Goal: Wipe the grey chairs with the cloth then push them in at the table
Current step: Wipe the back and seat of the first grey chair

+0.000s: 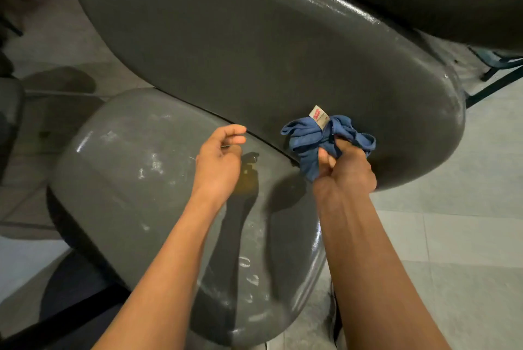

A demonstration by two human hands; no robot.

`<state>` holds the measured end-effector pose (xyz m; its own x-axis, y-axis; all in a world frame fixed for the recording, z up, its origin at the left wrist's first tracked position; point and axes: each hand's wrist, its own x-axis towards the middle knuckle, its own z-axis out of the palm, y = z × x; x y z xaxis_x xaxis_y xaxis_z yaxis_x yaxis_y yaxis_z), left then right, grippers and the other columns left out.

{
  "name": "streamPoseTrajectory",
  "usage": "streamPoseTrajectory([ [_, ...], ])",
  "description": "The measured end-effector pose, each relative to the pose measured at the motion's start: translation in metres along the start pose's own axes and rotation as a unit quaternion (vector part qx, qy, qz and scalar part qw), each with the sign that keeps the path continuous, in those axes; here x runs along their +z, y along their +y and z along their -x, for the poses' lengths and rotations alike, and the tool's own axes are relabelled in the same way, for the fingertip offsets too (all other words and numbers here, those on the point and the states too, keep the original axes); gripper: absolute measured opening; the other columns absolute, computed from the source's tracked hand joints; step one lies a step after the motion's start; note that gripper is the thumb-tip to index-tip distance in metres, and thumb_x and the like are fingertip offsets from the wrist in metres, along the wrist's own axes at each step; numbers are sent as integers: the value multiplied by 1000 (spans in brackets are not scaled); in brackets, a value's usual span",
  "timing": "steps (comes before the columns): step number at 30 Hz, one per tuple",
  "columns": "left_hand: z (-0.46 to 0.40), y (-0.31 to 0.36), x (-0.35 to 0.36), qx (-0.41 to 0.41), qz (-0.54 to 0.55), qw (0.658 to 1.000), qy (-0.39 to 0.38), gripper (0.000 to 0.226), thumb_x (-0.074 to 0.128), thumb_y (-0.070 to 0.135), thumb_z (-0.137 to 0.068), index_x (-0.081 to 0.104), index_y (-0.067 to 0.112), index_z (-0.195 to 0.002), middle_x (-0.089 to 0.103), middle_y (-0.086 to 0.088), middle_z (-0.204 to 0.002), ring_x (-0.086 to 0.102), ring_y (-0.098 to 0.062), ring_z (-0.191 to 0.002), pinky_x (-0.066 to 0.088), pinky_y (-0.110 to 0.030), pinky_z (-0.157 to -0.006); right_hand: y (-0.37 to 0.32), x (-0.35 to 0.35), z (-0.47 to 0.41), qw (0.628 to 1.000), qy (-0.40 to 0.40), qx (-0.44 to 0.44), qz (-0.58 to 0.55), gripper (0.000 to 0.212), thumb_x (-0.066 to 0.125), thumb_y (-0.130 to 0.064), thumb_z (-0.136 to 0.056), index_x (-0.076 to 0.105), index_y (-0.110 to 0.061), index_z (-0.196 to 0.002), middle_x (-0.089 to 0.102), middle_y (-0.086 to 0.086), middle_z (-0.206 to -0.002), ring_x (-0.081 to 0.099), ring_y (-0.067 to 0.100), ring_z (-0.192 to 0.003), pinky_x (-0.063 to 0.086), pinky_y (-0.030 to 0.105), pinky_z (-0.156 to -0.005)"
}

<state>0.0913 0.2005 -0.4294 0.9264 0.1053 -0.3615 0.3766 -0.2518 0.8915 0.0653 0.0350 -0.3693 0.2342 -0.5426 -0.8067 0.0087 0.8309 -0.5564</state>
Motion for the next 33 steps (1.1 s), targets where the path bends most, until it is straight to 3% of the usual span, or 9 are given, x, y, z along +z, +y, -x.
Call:
streamPoseTrajectory([
  [6, 8, -3, 8, -3, 5, 1000, -8, 50, 45, -4, -94, 67, 41, -99, 69, 10, -100, 61, -9, -89, 57, -45, -91, 27, -37, -45, 984, -60, 96, 137, 9, 48, -6, -102, 55, -12, -102, 55, -1, -93, 64, 2, -45, 49, 14, -43],
  [10, 20, -8, 12, -2, -6, 1000, -17, 53, 45, -9, -92, 65, 39, -98, 66, 8, -98, 59, -6, -82, 56, -39, -85, 25, -41, -44, 990, -19, 32, 138, 15, 62, -1, -94, 64, -6, -108, 68, 7, -92, 70, 16, -73, 58, 21, -55],
  [14, 40, -10, 25, 41, -61, 996, -57, 61, 51, -11, -87, 59, 47, -104, 61, 14, -107, 55, 1, -83, 46, -19, -84, 11, -45, -16, 978, -96, -27, 182, 20, 65, 4, -91, 57, -14, -89, 67, 7, -86, 65, 15, -76, 56, 25, -68],
  [17, 56, -7, 35, 84, -89, 983, -136, 66, 59, -1, -85, 56, 48, -129, 51, 19, -126, 50, 12, -110, 43, -17, -97, 1, -53, -6, 945, -167, -70, 273, 27, 66, 5, -88, 55, -7, -108, 66, 14, -94, 63, 21, -82, 50, 32, -71],
  [20, 67, -8, 42, 75, -78, 976, -189, 78, 58, 13, -75, 45, 57, -139, 47, 14, -143, 47, -6, -134, 43, -35, -113, -8, -61, 0, 902, -223, -82, 362, 43, 65, 5, -87, 51, -11, -125, 66, 13, -107, 64, 20, -89, 48, 31, -69],
  [24, 84, -14, 41, 5, -39, 980, -193, 52, 61, 23, -82, 59, 48, -128, 62, 3, -128, 61, -5, -115, 53, -27, -97, -22, -69, 3, 835, -280, -65, 468, 21, 61, -5, -93, 67, -18, -108, 73, 0, -90, 67, 6, -77, 49, 20, -59],
  [27, 101, -19, 36, -1, -47, 985, -165, 13, 65, 21, -95, 65, 33, -100, 65, 6, -98, 60, 0, -84, 46, -15, -71, -23, -81, -7, 810, -273, -41, 518, 13, 61, -9, -93, 68, -12, -104, 72, 17, -100, 69, 23, -89, 54, 39, -75],
  [30, 120, -32, 38, -20, -51, 991, -122, 23, 65, 16, -97, 58, 32, -82, 61, 20, -70, 54, 2, -65, 41, -13, -62, -17, -94, -16, 783, -267, -1, 562, 16, 62, -13, -94, 68, -7, -107, 71, 24, -106, 70, 37, -100, 57, 49, -80],
  [33, 139, -51, 35, -38, -42, 997, -55, 20, 66, 14, -98, 65, 34, -95, 69, 21, -81, 64, 5, -75, 48, -13, -68, -5, -106, -20, 755, -259, 44, 600, 14, 66, -25, -96, 68, -12, -100, 74, 15, -97, 72, 31, -87, 56, 40, -73],
])
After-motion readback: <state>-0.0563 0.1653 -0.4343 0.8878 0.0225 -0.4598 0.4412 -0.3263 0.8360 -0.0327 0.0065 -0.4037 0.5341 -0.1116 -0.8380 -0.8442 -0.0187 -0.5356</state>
